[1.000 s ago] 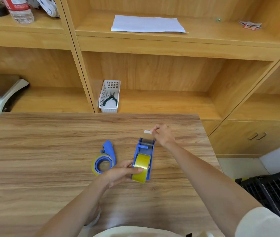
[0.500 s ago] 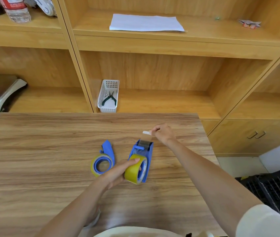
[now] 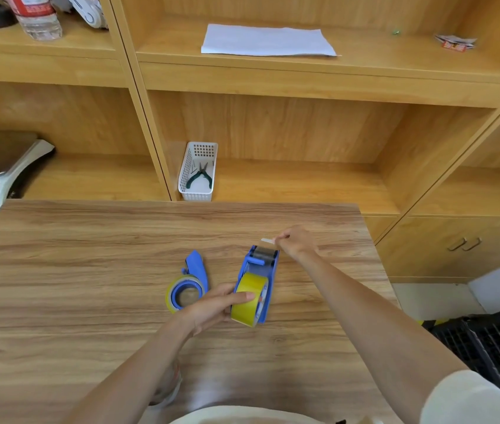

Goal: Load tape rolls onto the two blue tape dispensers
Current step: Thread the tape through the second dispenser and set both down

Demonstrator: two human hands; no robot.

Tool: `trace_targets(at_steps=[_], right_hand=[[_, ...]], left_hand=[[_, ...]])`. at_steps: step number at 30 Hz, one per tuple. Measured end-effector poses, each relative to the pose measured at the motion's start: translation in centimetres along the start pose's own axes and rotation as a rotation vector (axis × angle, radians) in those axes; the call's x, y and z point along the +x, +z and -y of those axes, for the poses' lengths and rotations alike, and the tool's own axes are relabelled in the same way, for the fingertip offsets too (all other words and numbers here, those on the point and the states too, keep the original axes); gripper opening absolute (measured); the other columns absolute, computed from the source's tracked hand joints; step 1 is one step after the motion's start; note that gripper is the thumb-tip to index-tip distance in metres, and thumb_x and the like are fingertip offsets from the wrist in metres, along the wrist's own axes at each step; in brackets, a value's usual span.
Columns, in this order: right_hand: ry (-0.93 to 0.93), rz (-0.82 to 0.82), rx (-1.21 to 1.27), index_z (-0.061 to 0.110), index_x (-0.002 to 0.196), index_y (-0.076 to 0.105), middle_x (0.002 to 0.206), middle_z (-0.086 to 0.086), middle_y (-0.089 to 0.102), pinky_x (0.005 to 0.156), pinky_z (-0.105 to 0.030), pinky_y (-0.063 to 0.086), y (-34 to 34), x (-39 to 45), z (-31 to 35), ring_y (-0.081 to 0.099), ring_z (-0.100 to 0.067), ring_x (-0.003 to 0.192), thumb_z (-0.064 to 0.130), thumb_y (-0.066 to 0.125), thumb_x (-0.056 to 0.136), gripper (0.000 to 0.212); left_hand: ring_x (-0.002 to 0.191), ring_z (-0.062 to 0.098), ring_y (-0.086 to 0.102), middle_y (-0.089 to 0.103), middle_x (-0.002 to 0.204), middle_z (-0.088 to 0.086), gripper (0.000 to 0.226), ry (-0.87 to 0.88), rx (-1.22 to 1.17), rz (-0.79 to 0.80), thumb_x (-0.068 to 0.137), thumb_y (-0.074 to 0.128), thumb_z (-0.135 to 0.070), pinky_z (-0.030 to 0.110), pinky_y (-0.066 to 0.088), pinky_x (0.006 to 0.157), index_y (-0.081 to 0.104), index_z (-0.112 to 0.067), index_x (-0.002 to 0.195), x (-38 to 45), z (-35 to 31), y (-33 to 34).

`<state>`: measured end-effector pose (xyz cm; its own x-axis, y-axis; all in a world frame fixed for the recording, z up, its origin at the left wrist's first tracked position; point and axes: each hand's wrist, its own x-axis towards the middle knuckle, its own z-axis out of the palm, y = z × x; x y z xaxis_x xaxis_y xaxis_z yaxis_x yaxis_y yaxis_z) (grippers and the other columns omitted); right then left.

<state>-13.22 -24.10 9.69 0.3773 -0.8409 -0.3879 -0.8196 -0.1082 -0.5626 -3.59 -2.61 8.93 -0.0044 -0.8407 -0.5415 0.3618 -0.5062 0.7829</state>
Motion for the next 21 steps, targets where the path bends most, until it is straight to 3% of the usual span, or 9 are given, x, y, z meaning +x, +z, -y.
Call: trace_targets(at_steps=[2, 4, 7, 10, 16, 21], right_hand=[[0.093, 0.131, 0.187, 0.016, 0.067, 0.061, 0.071, -0.004, 0.061, 0.057, -0.026, 0.043, -0.1, 0.0, -0.3, 0.056, -0.019, 0.065, 0.022, 0.066, 0.087, 0.022], [0.261, 0.243, 0.403, 0.012, 0.082, 0.065, 0.075, -0.004, 0.066, 0.047, -0.02, 0.043, -0.4, -0.5, -0.7, 0.058, -0.013, 0.059, 0.019, 0.063, 0.091, 0.012], [0.499, 0.42, 0.743, 0.012, 0.081, 0.063, 0.078, -0.001, 0.068, 0.056, -0.024, 0.048, 0.4, -1.4, -1.5, 0.062, -0.011, 0.066, 0.021, 0.06, 0.093, 0.015], [0.536, 0.559, 0.956, 0.013, 0.083, 0.065, 0.085, -0.002, 0.069, 0.066, -0.032, 0.049, 2.4, -2.3, -1.8, 0.063, -0.018, 0.076, 0.029, 0.056, 0.094, 0.022], [0.609, 0.61, 1.192, 0.015, 0.107, 0.067, 0.122, -0.008, 0.067, 0.092, -0.042, 0.051, 5.2, -2.8, -2.2, 0.064, -0.03, 0.102, 0.039, 0.053, 0.087, 0.034], [0.597, 0.558, 1.234, 0.011, 0.096, 0.065, 0.09, -0.009, 0.068, 0.081, -0.04, 0.053, 4.8, -2.5, -2.5, 0.065, -0.029, 0.083, 0.025, 0.051, 0.09, 0.02]], left_hand=[[0.094, 0.014, 0.071, 0.076, 0.101, -0.001, 0.029, 0.022, -0.03, -0.012, 0.084, 0.072, -0.023, 0.031, 0.056, 0.081, 0.068, -0.013, 0.111, 0.0, 0.3, -0.1], [0.093, 0.015, 0.071, 0.076, 0.098, 0.002, 0.033, 0.044, -0.07, -0.025, 0.078, 0.073, -0.022, 0.032, 0.056, 0.079, 0.069, -0.01, 0.108, 0.0, 0.6, -0.2], [0.088, 0.018, 0.07, 0.074, 0.092, 0.006, 0.04, 0.068, -0.129, -0.032, 0.067, 0.076, -0.028, 0.035, 0.056, 0.076, 0.071, -0.006, 0.099, 0.3, 0.8, -0.2], [0.079, 0.016, 0.07, 0.073, 0.085, 0.006, 0.034, 0.066, -0.22, -0.106, 0.069, 0.071, -0.025, 0.034, 0.057, 0.072, 0.068, -0.005, 0.096, 0.7, 0.6, 0.5], [0.077, 0.018, 0.065, 0.072, 0.074, 0.003, 0.016, -0.004, -0.269, -0.176, 0.091, 0.057, -0.021, 0.038, 0.052, 0.077, 0.064, -0.008, 0.097, 1.2, -0.3, 0.8], [0.07, 0.017, 0.067, 0.07, 0.074, 0.005, 0.016, -0.015, -0.348, -0.161, 0.094, 0.05, -0.019, 0.04, 0.055, 0.072, 0.062, -0.008, 0.094, 1.3, 0.1, 0.7]])
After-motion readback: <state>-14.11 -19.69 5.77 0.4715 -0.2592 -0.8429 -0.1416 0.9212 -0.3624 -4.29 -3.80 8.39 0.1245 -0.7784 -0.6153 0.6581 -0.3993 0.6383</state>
